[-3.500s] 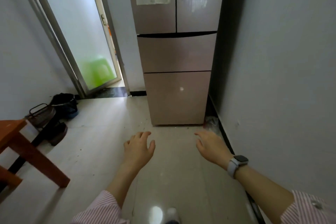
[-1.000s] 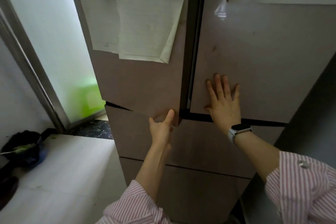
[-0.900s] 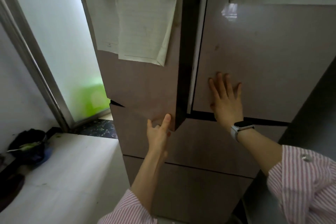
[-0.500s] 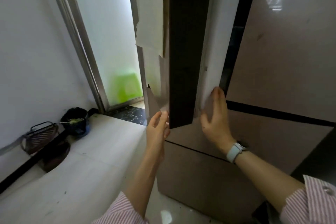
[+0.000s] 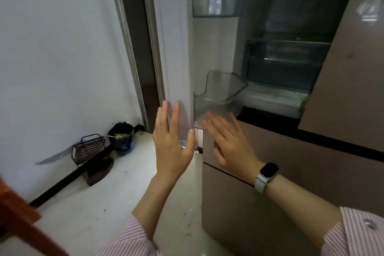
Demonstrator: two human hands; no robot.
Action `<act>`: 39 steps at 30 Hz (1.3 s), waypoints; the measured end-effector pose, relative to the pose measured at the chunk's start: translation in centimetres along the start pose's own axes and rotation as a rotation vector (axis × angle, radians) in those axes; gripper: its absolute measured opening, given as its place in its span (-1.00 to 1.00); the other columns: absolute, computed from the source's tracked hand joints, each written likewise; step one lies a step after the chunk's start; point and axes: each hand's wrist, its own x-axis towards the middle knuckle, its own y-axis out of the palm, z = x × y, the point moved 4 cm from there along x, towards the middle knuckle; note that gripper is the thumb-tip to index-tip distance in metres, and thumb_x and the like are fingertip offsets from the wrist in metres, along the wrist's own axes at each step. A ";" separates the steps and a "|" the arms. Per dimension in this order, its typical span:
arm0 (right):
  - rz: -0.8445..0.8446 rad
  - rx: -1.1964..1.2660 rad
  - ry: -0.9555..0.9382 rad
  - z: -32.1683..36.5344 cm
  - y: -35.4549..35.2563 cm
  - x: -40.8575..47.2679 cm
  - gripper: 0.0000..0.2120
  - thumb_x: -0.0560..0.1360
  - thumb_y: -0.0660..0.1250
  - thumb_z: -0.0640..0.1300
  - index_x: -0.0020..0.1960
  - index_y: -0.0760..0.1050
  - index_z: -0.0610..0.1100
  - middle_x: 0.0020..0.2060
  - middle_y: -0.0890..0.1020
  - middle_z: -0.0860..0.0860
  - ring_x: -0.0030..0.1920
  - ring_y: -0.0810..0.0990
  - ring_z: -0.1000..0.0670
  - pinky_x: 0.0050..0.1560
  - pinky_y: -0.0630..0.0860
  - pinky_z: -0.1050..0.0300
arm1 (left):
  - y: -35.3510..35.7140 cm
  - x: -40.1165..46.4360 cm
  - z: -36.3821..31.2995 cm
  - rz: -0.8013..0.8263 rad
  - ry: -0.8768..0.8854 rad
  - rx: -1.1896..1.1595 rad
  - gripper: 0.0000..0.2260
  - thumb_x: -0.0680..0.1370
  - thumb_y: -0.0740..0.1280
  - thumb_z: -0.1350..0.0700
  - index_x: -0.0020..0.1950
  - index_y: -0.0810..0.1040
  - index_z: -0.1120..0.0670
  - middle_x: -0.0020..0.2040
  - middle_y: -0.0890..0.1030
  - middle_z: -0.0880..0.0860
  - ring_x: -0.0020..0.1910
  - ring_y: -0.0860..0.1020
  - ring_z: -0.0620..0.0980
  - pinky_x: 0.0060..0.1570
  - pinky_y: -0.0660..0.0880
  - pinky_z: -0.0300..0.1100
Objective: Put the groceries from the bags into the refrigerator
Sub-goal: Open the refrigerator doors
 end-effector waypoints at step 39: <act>0.723 -1.173 -0.021 -20.4 -13.4 -1.0 -0.49 0.21 0.48 -0.06 0.15 0.56 -0.09 0.13 0.60 -0.12 0.24 0.49 -0.16 0.29 0.28 -0.29 | 23.1 4.0 -11.8 0.688 0.036 -0.532 -0.48 0.56 0.24 0.08 0.48 0.14 0.00 0.45 0.26 -0.01 0.43 0.19 -0.08 0.34 0.17 -0.19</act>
